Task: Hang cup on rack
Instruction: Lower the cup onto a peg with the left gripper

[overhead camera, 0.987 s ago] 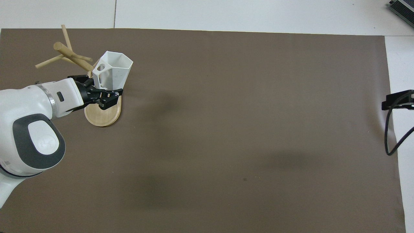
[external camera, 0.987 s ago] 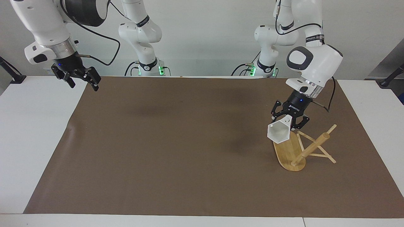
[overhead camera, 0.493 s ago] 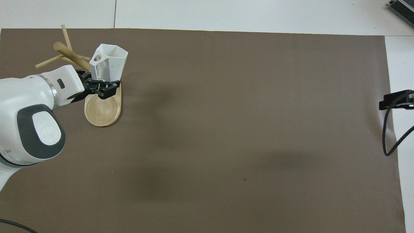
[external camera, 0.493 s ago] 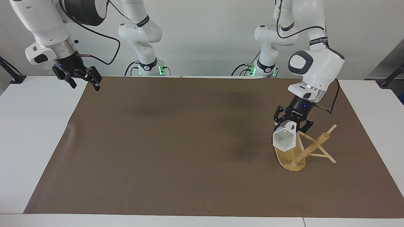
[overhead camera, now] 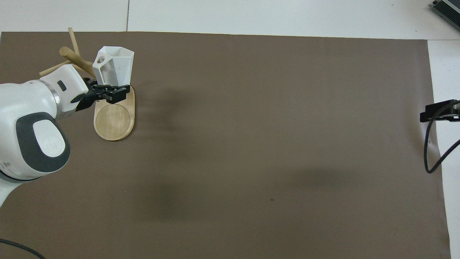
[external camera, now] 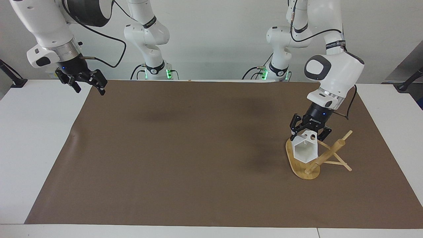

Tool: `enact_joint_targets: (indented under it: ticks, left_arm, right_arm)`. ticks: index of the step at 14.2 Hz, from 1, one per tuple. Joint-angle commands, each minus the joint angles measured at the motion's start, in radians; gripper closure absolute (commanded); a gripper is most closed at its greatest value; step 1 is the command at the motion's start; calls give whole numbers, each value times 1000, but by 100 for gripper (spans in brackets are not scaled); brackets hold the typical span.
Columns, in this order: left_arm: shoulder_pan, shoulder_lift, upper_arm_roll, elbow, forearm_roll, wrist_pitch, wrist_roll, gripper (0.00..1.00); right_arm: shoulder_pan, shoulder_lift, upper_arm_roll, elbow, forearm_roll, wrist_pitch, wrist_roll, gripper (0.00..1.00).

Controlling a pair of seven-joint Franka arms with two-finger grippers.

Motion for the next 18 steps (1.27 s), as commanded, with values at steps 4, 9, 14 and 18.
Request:
enact_joint_targets:
  ticks: [4, 9, 14, 18]
  left_arm:
    - [11, 16, -1, 19, 31, 8, -123, 100]
    - [14, 33, 3, 34, 32, 0, -225, 100]
    - [37, 67, 9, 83, 32, -23, -271, 100]
    - [50, 78, 8, 96, 32, -41, -358, 100]
  right_arm:
    - [0, -18, -4, -18, 23, -5, -16, 0]
    - [0, -18, -3, -18, 20, 8, -16, 0]
    - [2, -18, -3, -19, 17, 10, -19, 0]
    - [-1, -18, -4, -19, 23, -2, -12, 0]
